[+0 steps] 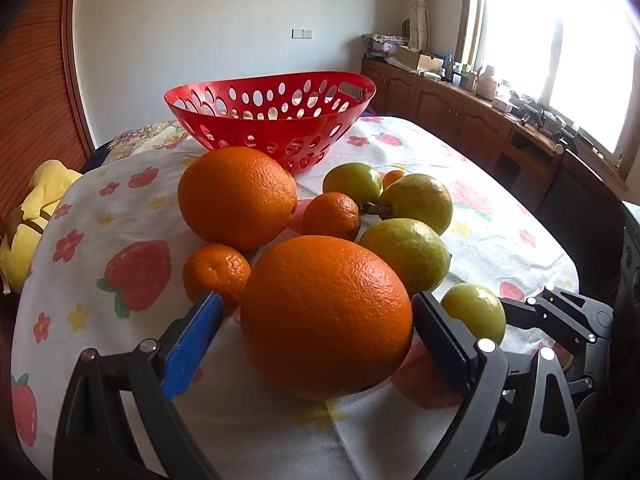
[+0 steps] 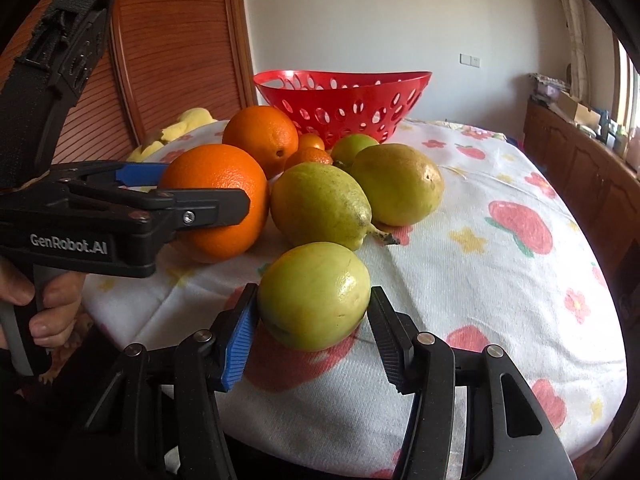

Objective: Organize fruits
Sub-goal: 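Grasp the large orange with the left tool while the right tool grasps a green round fruit, then release the orange into the red basket with the left tool while the right tool drops the green fruit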

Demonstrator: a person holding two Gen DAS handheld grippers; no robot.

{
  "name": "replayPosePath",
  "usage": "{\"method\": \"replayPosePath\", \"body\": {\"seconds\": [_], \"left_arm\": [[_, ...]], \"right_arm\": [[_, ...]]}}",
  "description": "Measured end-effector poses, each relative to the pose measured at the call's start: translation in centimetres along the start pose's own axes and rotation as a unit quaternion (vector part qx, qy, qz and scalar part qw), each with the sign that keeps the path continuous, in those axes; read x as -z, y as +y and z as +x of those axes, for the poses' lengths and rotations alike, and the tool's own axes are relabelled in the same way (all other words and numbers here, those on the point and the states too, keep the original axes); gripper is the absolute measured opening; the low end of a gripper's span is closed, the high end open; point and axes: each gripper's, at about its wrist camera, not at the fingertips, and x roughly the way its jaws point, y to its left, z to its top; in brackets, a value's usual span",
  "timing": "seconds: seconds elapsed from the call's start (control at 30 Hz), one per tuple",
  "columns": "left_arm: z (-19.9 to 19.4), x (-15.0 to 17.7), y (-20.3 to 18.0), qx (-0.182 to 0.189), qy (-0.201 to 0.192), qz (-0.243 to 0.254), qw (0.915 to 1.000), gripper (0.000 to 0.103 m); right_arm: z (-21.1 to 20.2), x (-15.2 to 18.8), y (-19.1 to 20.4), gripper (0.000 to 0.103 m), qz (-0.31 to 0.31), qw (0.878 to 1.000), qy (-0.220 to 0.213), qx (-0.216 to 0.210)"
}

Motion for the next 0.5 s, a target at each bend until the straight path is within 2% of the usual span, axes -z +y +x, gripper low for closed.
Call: {"method": "replayPosePath", "body": {"seconds": [0.13, 0.23, 0.5], "left_arm": [[0.30, 0.12, -0.06, 0.003, 0.001, 0.002, 1.0000, 0.095], [0.08, 0.34, 0.23, 0.018, -0.003, -0.001, 0.9998, 0.086], [-0.44, 0.77, 0.45, 0.027, -0.008, -0.006, 0.9996, 0.084]], "right_arm": [[0.04, -0.01, -0.05, 0.056, 0.001, 1.000, 0.000, 0.000], [-0.01, 0.01, 0.00, 0.058, 0.001, 1.000, -0.001, 0.003], [0.53, 0.10, -0.04, 0.059, 0.003, 1.000, 0.009, 0.002]]}}
